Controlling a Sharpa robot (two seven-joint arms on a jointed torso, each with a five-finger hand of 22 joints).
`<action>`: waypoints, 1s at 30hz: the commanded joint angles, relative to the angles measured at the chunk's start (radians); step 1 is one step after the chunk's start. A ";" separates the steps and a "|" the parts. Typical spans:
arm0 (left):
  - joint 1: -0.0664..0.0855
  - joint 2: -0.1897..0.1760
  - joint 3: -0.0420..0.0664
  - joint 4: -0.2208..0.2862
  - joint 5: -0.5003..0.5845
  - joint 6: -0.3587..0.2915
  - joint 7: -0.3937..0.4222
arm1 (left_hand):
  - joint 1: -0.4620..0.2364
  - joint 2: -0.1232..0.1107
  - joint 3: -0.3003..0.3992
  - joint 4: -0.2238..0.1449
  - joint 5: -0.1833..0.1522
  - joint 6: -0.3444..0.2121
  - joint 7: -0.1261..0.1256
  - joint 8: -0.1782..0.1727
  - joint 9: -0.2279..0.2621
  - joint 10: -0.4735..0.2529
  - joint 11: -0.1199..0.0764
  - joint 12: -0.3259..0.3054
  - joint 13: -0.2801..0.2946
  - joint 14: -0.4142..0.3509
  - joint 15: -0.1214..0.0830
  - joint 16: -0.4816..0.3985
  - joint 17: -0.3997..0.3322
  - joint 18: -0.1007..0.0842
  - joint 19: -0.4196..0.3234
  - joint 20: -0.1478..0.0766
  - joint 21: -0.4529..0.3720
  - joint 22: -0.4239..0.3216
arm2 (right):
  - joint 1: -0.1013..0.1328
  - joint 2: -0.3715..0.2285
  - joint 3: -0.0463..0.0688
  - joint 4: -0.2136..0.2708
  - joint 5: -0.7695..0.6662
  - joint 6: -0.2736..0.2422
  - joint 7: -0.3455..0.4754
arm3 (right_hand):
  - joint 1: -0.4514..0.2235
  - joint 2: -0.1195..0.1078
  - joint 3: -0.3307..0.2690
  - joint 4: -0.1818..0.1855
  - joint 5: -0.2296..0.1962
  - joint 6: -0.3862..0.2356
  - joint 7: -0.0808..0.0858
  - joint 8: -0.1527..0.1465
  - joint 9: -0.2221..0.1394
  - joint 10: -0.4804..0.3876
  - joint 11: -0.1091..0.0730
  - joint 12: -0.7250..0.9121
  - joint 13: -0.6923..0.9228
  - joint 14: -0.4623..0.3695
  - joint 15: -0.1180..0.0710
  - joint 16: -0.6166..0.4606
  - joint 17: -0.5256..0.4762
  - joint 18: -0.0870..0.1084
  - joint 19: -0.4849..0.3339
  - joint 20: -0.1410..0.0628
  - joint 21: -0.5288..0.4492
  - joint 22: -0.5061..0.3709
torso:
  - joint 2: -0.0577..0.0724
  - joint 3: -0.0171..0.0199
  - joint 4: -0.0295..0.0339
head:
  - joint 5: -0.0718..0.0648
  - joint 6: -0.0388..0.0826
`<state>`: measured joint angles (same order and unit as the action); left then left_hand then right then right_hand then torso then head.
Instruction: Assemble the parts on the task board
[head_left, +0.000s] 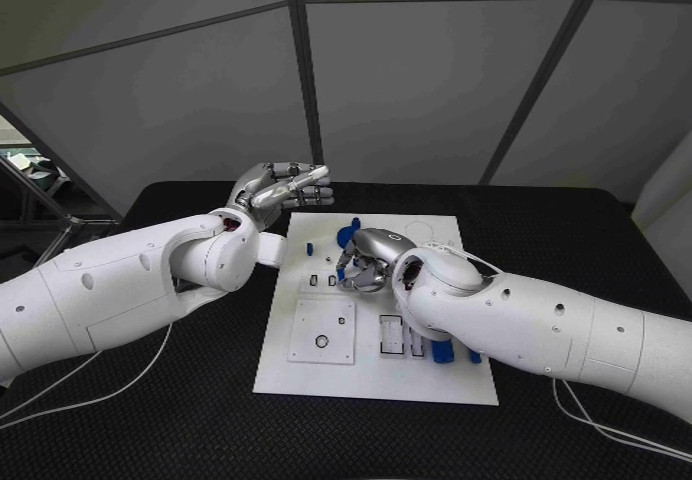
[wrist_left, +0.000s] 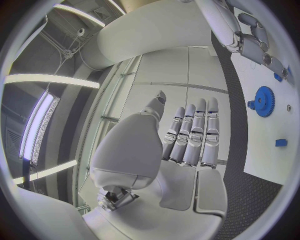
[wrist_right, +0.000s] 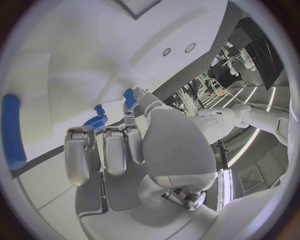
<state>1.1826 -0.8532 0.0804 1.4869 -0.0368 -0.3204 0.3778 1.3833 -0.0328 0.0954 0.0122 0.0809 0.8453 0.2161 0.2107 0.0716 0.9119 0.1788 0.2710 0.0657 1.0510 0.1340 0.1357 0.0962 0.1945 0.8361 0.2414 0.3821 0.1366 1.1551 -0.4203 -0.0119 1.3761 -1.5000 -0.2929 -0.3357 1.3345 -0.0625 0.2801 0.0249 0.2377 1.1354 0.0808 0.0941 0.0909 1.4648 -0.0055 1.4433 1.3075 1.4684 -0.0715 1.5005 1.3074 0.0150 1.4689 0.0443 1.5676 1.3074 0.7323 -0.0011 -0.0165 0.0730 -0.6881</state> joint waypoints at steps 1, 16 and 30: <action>0.002 0.002 0.001 0.000 -0.004 0.005 0.004 | 0.005 0.006 0.000 -0.005 -0.007 0.005 0.008 -0.004 -0.001 0.009 -0.001 -0.006 0.000 0.001 0.004 -0.006 0.000 -0.014 0.006 0.001 0.001 -0.002 | -0.001 0.003 -0.001 -0.006 -0.015 0.015 -0.002 | -0.008 0.006 0.000 -0.004 0.006 0.018 -0.009 0.000 0.041 0.028 -0.001 -0.005 0.129 0.066 -0.002 -0.007 0.105 -0.015 0.102 -0.005 0.003 0.263 | 0.000 -0.0001 0.0006 | 0.002 -0.001; 0.002 0.003 0.001 -0.003 -0.004 0.007 0.004 | 0.005 0.006 0.000 -0.005 -0.007 0.005 0.008 -0.004 -0.001 0.009 -0.001 -0.006 0.000 0.001 0.004 -0.006 0.000 -0.014 0.006 0.001 0.001 -0.002 | -0.006 0.007 -0.001 -0.014 -0.038 0.046 -0.025 | -0.025 0.000 -0.001 -0.009 0.007 -0.004 0.001 -0.020 0.042 0.019 0.007 -0.019 0.116 0.063 0.003 -0.014 0.093 -0.015 0.102 -0.001 0.003 0.263 | -0.001 0.0001 0.0007 | 0.007 -0.010; 0.002 0.004 0.001 -0.005 -0.004 0.008 0.004 | 0.005 0.006 0.000 -0.005 -0.007 0.005 0.008 -0.004 -0.001 0.009 -0.001 -0.006 0.000 0.001 0.004 -0.006 0.000 -0.014 0.006 0.001 0.001 -0.002 | -0.008 0.009 -0.001 -0.009 -0.043 0.080 -0.030 | -0.037 -0.011 -0.005 -0.013 0.006 -0.014 0.006 -0.028 0.044 0.016 0.011 -0.024 0.112 0.063 0.007 -0.016 0.091 -0.015 0.101 0.002 0.003 0.262 | -0.001 -0.0001 0.0004 | 0.009 -0.016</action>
<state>1.1826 -0.8497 0.0804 1.4817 -0.0368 -0.3201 0.3773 1.3833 -0.0327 0.0954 0.0122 0.0809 0.8453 0.2161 0.2107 0.0715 0.9119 0.1788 0.2710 0.0657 1.0510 0.1340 0.1357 0.0962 0.1945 0.8361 0.2414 0.3821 0.1367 1.1528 -0.4101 -0.0075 1.3684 -1.5348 -0.2649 -0.3454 1.3006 -0.0670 0.2763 0.0177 0.2424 1.1307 0.0866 0.0693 0.1307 1.4686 -0.0016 1.4250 1.3075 1.4684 -0.0715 1.4894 1.3073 0.0151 1.4689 0.0443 1.5676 1.3074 0.7314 -0.0012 -0.0154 0.0815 -0.7038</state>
